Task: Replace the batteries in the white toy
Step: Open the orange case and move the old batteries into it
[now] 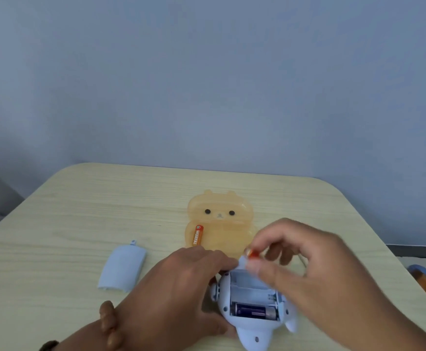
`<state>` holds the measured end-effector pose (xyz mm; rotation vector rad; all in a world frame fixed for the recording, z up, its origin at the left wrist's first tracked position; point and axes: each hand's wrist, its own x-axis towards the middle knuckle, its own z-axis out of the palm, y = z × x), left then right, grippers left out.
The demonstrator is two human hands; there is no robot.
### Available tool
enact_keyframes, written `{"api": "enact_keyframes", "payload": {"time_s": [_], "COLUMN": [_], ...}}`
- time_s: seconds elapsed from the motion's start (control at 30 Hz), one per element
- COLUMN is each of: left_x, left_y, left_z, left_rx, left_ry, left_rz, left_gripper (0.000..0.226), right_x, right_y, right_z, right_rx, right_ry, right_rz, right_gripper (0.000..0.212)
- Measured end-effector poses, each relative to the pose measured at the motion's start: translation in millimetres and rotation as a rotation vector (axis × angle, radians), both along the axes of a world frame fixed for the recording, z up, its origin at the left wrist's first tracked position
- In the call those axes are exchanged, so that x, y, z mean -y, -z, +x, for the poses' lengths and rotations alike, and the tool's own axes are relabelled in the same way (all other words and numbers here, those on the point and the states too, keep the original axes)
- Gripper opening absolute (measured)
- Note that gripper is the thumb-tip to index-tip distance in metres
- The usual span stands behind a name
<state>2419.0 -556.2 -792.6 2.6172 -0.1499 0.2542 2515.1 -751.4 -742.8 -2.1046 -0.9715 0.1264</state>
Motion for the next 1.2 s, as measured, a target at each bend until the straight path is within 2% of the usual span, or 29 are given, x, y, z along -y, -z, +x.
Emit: {"api": "enact_keyframes", "payload": {"time_s": [0.03, 0.1, 0.2, 0.27, 0.33, 0.5, 0.57, 0.7, 0.97, 1.2], "left_x": [-1, -2, -4, -4, -3, -3, -3, -3, 0, -1], "left_y": [0, -1, -3, -5, -6, -7, -8, -8, -15, -14], "left_z": [0, 1, 1, -1, -2, 0, 1, 2, 2, 3], "left_rx": [-0.005, -0.017, -0.034, -0.027, -0.023, -0.055, -0.054, -0.040, 0.014, -0.041], "left_ry": [-0.003, -0.004, -0.013, -0.023, -0.036, -0.012, 0.020, 0.030, 0.068, 0.072], "left_rz": [0.001, 0.000, -0.022, -0.035, -0.038, -0.050, -0.050, -0.067, -0.084, -0.097], "left_gripper": [0.072, 0.072, 0.070, 0.067, 0.064, 0.068, 0.063, 0.052, 0.049, 0.062], "right_x": [0, -4, -15, -20, -26, -49, -59, -75, -84, -84], "right_y": [-1, -3, -4, -3, -2, 1, 1, 4, 12, 14], "right_z": [6, 20, 35, 40, 45, 54, 55, 60, 69, 69], "right_rx": [-0.095, -0.265, -0.492, -0.587, -0.519, -0.095, 0.004, 0.194, 0.212, 0.222], "right_ry": [0.038, 0.073, 0.047, -0.001, -0.016, 0.007, -0.038, -0.135, -0.221, -0.230], "right_rz": [0.127, 0.292, 0.337, 0.292, 0.193, -0.106, -0.201, -0.371, -0.467, -0.485], "right_gripper": [0.020, 0.028, 0.028, 0.045, 0.054, 0.054, 0.049, 0.064, 0.064, 0.066]}}
